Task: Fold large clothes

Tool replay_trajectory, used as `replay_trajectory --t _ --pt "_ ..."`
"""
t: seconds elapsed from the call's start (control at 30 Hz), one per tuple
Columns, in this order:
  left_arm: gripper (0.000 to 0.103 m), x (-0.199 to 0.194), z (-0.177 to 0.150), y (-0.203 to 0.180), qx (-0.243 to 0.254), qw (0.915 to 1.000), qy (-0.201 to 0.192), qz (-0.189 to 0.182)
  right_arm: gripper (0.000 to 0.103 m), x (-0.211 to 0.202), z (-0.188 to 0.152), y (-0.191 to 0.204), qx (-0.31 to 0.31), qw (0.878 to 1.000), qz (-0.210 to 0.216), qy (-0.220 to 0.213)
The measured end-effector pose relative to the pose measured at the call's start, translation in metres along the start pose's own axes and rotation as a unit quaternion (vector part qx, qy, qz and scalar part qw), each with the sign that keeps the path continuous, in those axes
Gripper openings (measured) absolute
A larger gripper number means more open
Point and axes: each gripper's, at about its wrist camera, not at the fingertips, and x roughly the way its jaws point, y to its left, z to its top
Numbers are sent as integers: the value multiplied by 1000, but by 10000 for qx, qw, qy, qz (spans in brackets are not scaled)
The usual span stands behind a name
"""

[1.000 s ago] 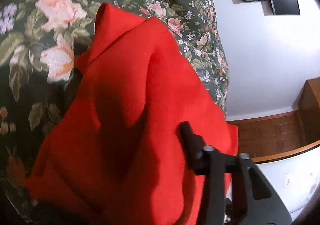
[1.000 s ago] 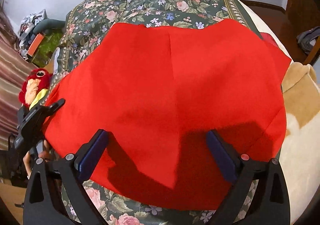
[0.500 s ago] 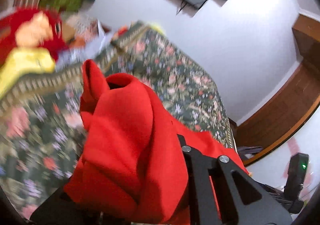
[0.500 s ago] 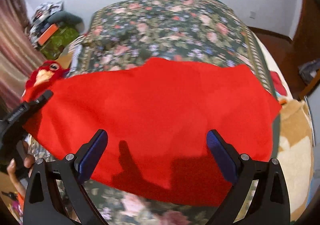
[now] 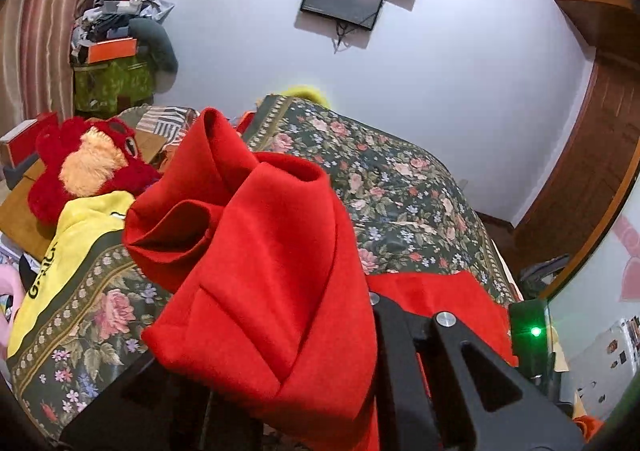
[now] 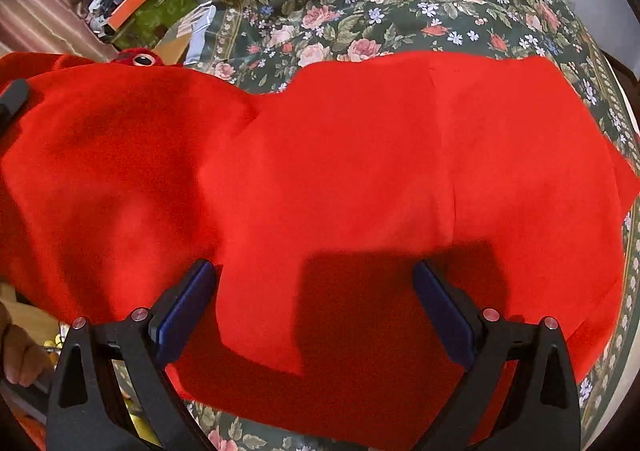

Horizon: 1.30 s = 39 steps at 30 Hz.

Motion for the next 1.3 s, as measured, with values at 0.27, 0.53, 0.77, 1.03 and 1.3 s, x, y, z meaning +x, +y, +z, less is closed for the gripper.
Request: replay_trajectory --t 0.27,0.53,0.77,1.03,1.3 --pt "8 10 5 -81 436 9971 84 -622 98 -78 -17 -68 492 9949 -212 -852" --pt "8 56 -40 -178 973 9788 1102 -1425 98 -126 -59 -153 1263 9811 -733 -1272" --pt "8 103 -109 -200 1479 9467 2547 -1302 98 -139 -93 -190 1626 9758 -852 -1188" --pt "25 73 -103 -193 1545 9379 2708 -1524 98 -150 -103 -189 1704 9743 -730 -1277" --pt "49 20 -81 -168 1344 9376 2492 -2017 98 -161 -90 -154 1365 9779 -584 -1472"
